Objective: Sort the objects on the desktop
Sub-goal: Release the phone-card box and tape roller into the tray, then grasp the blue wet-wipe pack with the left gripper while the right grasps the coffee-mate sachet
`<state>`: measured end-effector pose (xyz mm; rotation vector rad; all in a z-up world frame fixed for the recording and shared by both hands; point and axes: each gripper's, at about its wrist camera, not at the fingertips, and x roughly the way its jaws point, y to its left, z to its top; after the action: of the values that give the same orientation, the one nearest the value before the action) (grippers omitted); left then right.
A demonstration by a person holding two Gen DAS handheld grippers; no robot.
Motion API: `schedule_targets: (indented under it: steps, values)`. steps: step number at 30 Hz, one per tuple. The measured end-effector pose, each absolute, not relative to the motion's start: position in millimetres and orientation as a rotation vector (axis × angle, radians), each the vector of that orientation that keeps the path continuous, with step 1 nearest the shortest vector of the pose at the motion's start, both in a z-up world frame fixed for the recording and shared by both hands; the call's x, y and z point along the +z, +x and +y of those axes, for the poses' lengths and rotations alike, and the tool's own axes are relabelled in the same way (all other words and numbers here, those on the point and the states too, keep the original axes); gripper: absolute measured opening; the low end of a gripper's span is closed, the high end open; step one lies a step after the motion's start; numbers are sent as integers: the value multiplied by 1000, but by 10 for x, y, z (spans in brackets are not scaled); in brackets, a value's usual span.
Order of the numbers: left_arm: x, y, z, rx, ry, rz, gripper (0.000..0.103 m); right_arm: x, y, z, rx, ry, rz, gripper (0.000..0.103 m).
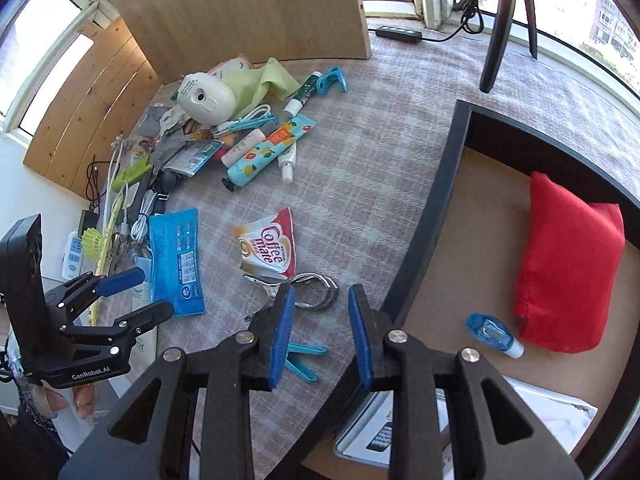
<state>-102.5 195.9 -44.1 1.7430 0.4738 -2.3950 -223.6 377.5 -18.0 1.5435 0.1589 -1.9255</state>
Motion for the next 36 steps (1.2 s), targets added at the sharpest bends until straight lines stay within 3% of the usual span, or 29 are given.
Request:
schedule_targets:
  steps: [17,19,26,30,36]
  values:
    - [-669,-1158,1867,-2342,1791,547,67,-655,-2183,2843,-1791,1563,445,34]
    - [-731,-1202,1864,-2328,1802,566,56,-686,-2197,2829,-1790,1568,451,34]
    - [-775,-1356,1918,-2334,1810,588,47,-712,-2260,2834,-1804,1556,465,33]
    - [-784,-1444,1928,-2336,1815,580,30,-721,-2289,2806,-1825,1546,500,33]
    - [-767,-1507,1974,-2369,1800,574,5,-691,-2344,2884,-1834,1550,438,23]
